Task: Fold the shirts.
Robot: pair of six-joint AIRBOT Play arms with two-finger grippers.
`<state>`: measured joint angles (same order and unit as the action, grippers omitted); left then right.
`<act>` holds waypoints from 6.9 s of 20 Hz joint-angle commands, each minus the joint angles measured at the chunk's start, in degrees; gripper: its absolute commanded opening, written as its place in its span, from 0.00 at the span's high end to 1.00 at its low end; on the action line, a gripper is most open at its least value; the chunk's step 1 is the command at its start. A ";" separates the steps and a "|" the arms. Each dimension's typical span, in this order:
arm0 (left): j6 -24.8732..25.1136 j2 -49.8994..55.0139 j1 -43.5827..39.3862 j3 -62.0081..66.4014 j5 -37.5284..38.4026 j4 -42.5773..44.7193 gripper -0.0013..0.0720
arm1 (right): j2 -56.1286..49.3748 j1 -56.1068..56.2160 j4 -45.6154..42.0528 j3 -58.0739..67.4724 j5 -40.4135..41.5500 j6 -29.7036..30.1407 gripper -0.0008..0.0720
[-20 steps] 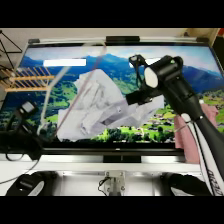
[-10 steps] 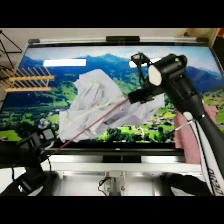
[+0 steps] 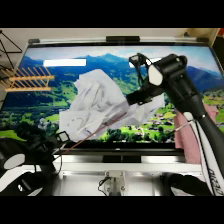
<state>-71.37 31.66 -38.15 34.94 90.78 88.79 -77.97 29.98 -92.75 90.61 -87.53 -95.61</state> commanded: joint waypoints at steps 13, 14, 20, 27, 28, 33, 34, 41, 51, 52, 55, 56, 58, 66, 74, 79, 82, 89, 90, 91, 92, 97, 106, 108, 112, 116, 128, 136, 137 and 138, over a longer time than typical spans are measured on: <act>12.37 3.06 -0.09 1.38 -4.48 -5.84 0.92 | 6.14 10.91 -1.27 0.28 8.04 5.46 0.90; 12.11 3.74 -0.09 1.38 -4.96 -4.85 0.92 | 6.73 12.07 -1.49 0.28 9.31 5.46 0.90; -0.24 8.52 -0.07 1.51 -13.20 -4.39 0.92 | 10.14 16.87 -2.29 0.28 15.06 5.18 0.90; -3.89 8.63 -0.09 5.92 -16.85 -5.42 0.92 | 10.69 17.03 -2.27 0.28 22.47 4.81 0.90; -3.87 8.68 -0.09 6.12 -16.85 -6.75 0.92 | 10.69 17.03 -1.88 0.28 24.09 4.79 0.90; 0.85 11.54 -0.09 6.12 -17.33 -8.94 0.92 | 10.62 17.03 6.97 0.26 30.71 3.98 0.90; 0.81 12.61 -0.09 6.14 -17.62 -7.93 0.92 | 10.64 17.03 8.33 0.26 30.40 3.32 0.90; -3.82 14.62 -0.04 8.31 -23.45 -7.15 0.92 | 10.64 16.96 9.33 0.26 20.59 0.07 0.50; -3.02 14.58 -0.04 8.81 -23.06 -7.17 0.92 | 19.41 -2.27 -12.61 0.20 10.14 -9.64 0.07; -2.82 14.60 -0.04 8.81 -23.08 -7.17 0.92 | 18.69 -9.05 -9.68 0.00 8.44 -8.70 0.07; -1.77 14.62 -0.04 8.81 -22.43 -7.15 0.92 | 14.80 -24.57 2.97 -1.25 3.72 6.19 0.08; -0.15 14.67 -0.04 8.81 -21.31 -7.13 0.92 | 12.92 -26.62 6.10 -1.29 0.59 18.36 0.08; 0.66 14.69 -0.07 8.81 -19.30 -5.51 0.92 | 9.49 -26.38 10.38 -1.29 -6.12 41.83 0.08; 2.23 15.56 -0.07 8.81 -16.63 -3.69 0.92 | 5.75 -17.51 18.23 -1.29 -0.28 87.58 0.08; 5.35 16.28 -0.07 8.81 -17.27 -3.67 0.92 | 1.88 -10.80 20.20 -1.36 5.88 92.11 0.08; 6.25 16.11 -0.09 9.07 -18.36 -3.67 0.92 | -1.86 -8.44 22.23 -1.36 6.16 92.28 0.08; 6.67 16.11 -0.04 10.54 -20.09 -3.67 0.92 | -4.33 -7.13 22.49 -1.36 5.22 92.24 0.08; 7.89 16.11 -0.02 10.86 -21.79 4.28 0.53 | -4.59 -7.08 21.27 -1.33 -0.92 88.96 0.90; 7.72 16.11 -0.02 10.99 -21.99 7.72 0.16 | -4.26 -7.08 21.11 -1.33 -1.29 88.02 0.90; 7.67 16.09 0.00 11.47 -21.94 10.84 0.08 | -3.91 -7.08 20.83 -1.33 -1.62 87.34 0.90; 7.69 15.98 0.24 12.39 -21.86 13.88 0.08 | -3.61 -7.08 20.65 -1.36 -2.14 86.90 0.90; 7.74 14.19 10.36 20.28 -20.96 19.23 0.08 | -1.79 -7.08 20.26 -1.36 -2.60 79.52 0.90; -0.92 8.20 35.71 17.75 -16.63 4.24 0.19 | -1.55 -7.08 20.39 -1.36 -8.02 61.05 0.90; 2.05 8.13 36.22 13.25 -18.64 -14.62 0.26 | -1.55 -7.06 20.31 -1.36 -8.07 58.03 0.90; 2.73 8.48 22.51 0.72 -37.38 -28.13 0.05 | -1.55 -7.06 20.41 -1.36 -8.09 56.61 0.90; -5.38 13.40 12.85 -2.86 -53.90 -26.86 0.00 | -1.55 -7.06 21.38 -1.36 -8.09 55.89 0.90; -5.44 26.88 9.27 -2.54 -65.09 -29.03 0.91 | -1.55 -7.08 21.90 -1.33 -10.03 52.37 0.90; -4.48 26.73 35.54 10.23 -49.90 -24.28 0.91 | 5.38 -7.06 23.93 -1.33 -9.35 49.75 0.90; -4.09 26.73 36.52 11.56 -49.62 -24.28 0.91 | 5.97 -7.06 23.93 -1.36 -9.40 49.72 0.90; -4.09 26.73 36.72 12.85 -49.59 -24.26 0.91 | 6.12 -7.06 23.98 -1.36 -9.49 49.66 0.90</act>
<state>-76.07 58.33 -6.44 43.86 38.59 63.00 -73.65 22.96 -68.90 89.23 -96.88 -45.52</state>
